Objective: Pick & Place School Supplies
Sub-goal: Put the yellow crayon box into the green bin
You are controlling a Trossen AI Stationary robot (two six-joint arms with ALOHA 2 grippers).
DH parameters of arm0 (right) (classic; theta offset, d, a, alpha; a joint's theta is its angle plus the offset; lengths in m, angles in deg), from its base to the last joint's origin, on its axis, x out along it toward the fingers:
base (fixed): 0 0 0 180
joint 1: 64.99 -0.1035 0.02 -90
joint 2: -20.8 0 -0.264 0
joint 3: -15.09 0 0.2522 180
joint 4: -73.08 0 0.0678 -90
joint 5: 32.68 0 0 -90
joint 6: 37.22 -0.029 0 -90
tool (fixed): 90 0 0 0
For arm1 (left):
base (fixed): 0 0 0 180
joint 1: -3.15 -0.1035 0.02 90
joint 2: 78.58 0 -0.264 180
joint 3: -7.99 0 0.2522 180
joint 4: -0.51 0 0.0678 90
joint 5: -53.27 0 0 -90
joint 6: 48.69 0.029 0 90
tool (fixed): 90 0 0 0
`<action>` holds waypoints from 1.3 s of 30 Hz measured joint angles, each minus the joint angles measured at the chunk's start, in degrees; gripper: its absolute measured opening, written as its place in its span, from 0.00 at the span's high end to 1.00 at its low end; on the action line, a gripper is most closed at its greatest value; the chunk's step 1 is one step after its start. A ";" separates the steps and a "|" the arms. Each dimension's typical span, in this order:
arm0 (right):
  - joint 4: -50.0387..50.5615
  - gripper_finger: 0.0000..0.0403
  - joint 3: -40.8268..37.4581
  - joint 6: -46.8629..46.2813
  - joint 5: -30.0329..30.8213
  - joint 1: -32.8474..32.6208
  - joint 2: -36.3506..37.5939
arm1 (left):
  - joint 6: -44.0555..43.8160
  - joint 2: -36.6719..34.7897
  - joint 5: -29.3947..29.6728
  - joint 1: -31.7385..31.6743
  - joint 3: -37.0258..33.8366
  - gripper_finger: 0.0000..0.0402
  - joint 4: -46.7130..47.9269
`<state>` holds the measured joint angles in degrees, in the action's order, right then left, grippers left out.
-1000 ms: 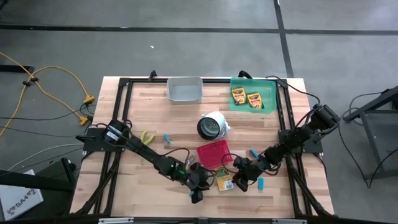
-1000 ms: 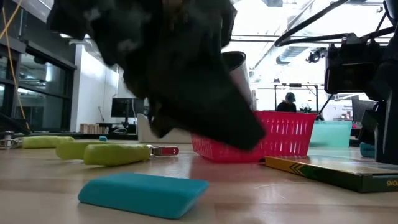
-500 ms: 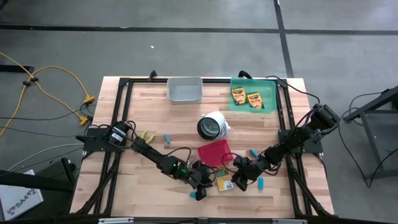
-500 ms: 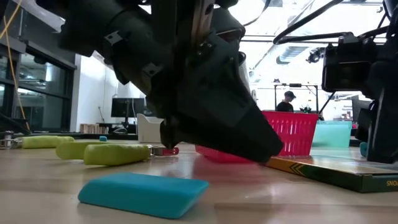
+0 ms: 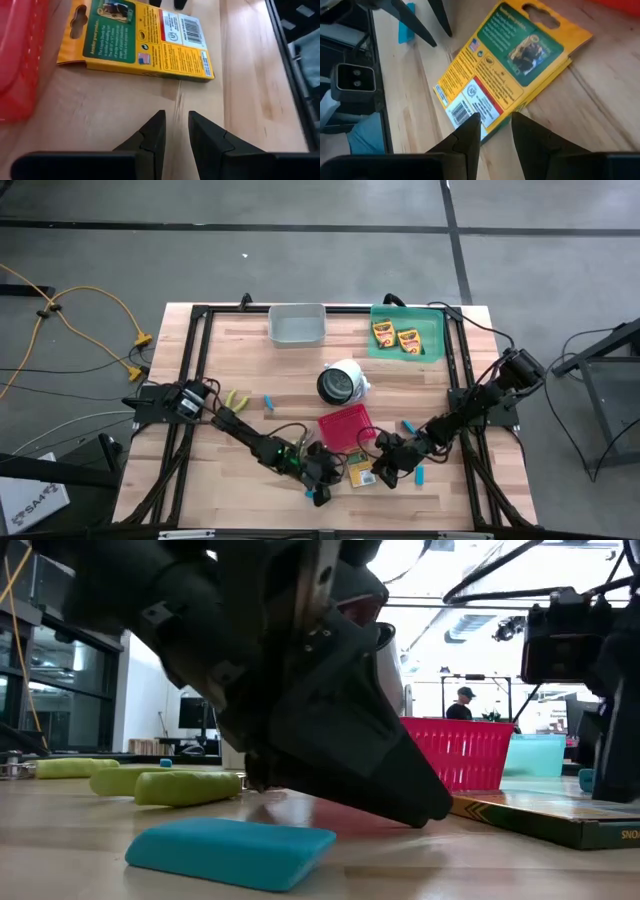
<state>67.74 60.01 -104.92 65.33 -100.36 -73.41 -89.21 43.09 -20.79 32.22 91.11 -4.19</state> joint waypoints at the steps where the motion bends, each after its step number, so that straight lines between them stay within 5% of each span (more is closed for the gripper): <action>1: -0.32 0.74 0.00 -0.08 0.24 -0.22 -0.59 | 0.90 0.01 1.36 0.46 0.07 0.80 0.14; 13: -9.59 0.74 3.88 3.04 -0.22 -1.01 -8.13 | 12.48 1.77 7.64 1.70 4.13 0.80 0.99; 27: -5.76 0.74 5.79 3.40 -0.65 -1.01 -8.27 | 12.02 -0.90 7.95 2.60 4.54 0.80 6.07; 39: -5.65 0.74 5.79 3.42 -0.15 -1.01 -8.27 | 6.19 -2.99 6.91 3.33 4.76 0.80 19.67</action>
<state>62.09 65.80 -101.49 65.18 -101.37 -81.68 -83.02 40.10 -13.87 35.55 95.88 15.47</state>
